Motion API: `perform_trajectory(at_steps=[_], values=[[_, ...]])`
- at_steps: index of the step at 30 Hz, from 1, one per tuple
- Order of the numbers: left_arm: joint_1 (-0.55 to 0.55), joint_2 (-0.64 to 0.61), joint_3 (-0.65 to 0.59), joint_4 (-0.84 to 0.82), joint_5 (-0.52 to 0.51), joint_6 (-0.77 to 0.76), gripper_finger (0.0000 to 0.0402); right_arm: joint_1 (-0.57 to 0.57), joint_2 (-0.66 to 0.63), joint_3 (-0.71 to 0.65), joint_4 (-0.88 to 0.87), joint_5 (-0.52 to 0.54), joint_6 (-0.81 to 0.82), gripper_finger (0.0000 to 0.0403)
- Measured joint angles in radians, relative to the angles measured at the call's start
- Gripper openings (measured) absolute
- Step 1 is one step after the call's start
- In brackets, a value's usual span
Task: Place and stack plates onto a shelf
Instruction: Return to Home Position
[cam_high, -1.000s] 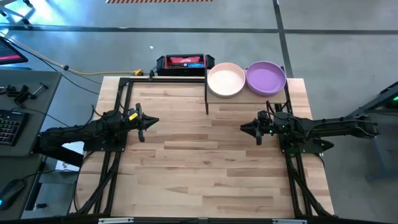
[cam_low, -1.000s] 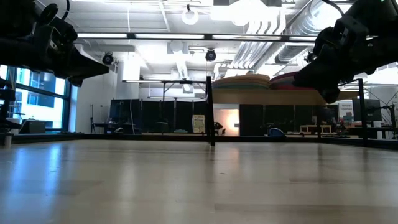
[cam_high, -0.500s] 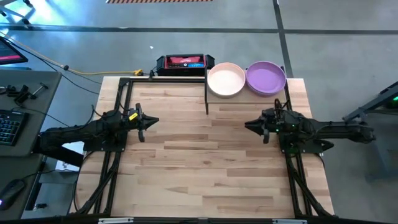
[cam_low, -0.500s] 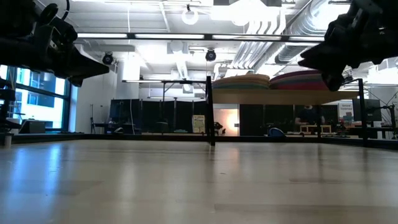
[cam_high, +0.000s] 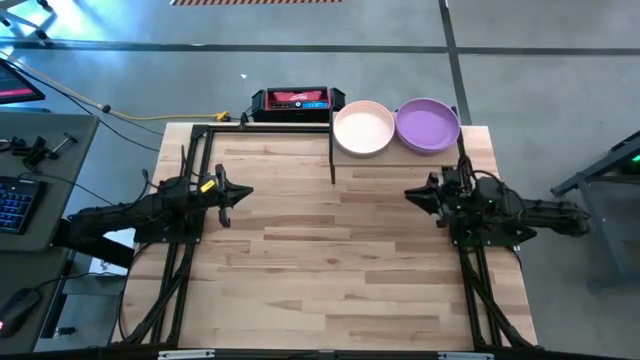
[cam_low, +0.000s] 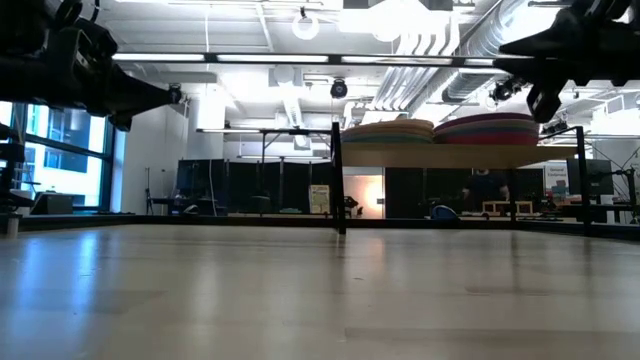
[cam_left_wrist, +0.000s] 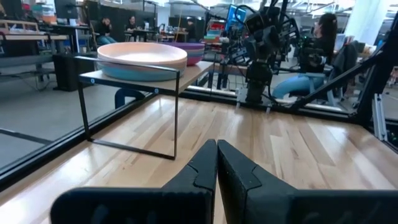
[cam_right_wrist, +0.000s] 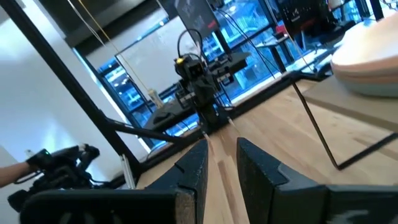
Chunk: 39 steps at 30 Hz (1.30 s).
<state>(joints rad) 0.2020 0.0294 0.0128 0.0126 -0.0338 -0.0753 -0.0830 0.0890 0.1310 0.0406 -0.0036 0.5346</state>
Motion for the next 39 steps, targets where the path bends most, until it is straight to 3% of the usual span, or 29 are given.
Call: perform_trajectory(at_steps=[6,10,16,39], values=[[0.0,-0.025,0.0,0.0,0.0,0.0,0.0003,0.0,-0.085,-0.019,0.014,0.0,0.0,0.0066],[0.0,-0.026,0.0,-0.001,0.0,0.0,0.0003,0.004,-0.087,-0.115,0.157,0.0,0.0,0.0066],[-0.002,-0.026,0.0,0.001,0.0,0.0,0.0003,0.018,-0.088,-0.12,-0.03,-0.004,0.0,0.0066],[-0.002,-0.026,0.0,0.0,0.0,0.0,0.0003,0.018,-0.082,-0.119,-0.034,-0.004,0.0,0.0066]])
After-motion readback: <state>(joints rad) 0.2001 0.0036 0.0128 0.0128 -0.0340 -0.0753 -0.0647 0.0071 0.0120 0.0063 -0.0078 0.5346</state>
